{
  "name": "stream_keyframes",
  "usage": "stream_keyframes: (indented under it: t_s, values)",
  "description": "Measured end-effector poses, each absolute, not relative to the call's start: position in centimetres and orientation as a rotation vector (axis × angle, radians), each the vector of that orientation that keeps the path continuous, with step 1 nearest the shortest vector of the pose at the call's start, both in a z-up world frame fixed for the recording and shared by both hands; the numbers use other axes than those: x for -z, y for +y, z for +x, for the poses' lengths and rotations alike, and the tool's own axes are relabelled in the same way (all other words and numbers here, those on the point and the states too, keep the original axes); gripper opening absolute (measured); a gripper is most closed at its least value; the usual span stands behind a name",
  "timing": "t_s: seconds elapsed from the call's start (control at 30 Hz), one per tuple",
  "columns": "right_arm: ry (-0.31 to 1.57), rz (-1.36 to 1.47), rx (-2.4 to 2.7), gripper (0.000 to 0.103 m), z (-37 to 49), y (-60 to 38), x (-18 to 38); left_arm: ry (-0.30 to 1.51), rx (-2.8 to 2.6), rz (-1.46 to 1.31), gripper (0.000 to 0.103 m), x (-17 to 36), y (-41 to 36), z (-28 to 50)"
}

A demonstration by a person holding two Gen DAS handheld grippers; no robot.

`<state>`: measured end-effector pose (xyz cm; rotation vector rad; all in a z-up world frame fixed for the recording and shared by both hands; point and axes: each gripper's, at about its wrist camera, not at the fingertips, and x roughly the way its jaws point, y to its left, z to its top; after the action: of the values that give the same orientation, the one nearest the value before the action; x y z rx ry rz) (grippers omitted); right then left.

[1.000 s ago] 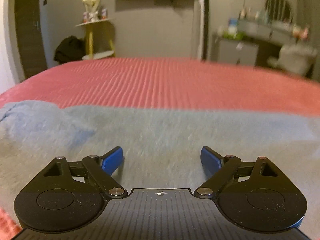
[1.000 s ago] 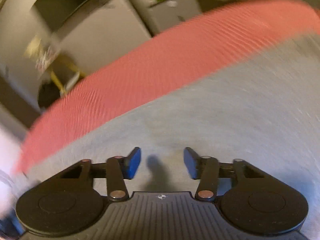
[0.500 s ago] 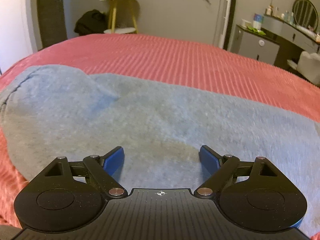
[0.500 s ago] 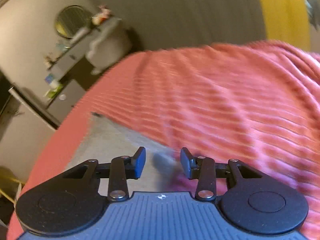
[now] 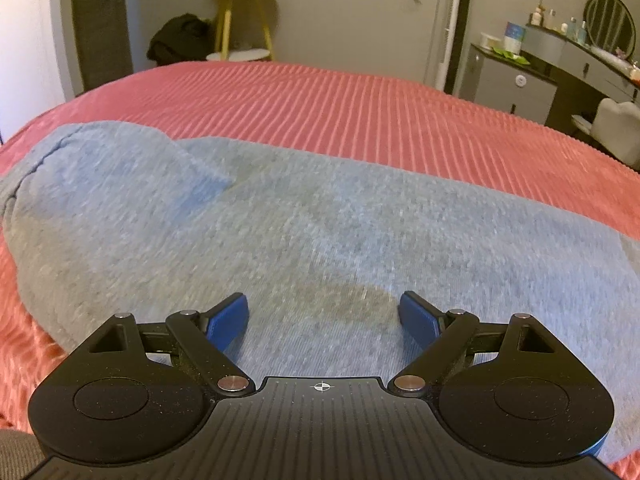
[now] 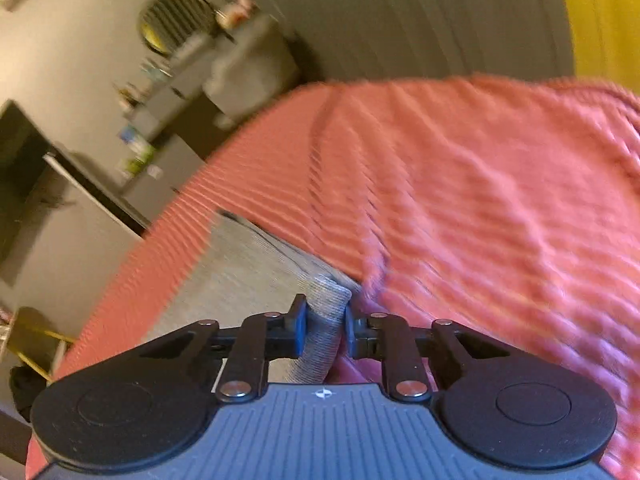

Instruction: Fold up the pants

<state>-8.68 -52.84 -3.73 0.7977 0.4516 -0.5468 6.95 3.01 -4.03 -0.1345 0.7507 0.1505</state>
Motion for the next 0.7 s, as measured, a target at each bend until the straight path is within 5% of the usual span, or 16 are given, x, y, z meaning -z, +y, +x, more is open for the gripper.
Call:
stream_keyframes:
  t_s: [0.23,0.53,0.7]
  values:
    - [0.433,0.793,0.515,0.019,-8.4,-52.5,2.7,0.755,-0.15,-0.139,0.089,4.2,2.9,7.0]
    - [0.493,1.058,0.488,0.044,-10.0,-53.7,7.5,0.769,-0.142,-0.13,0.09,4.5,2.6,7.2]
    - [0.461,1.031,0.501,0.044,-9.2,-53.8,7.9,0.77,-0.145,-0.131,0.091,4.5,2.6,7.1]
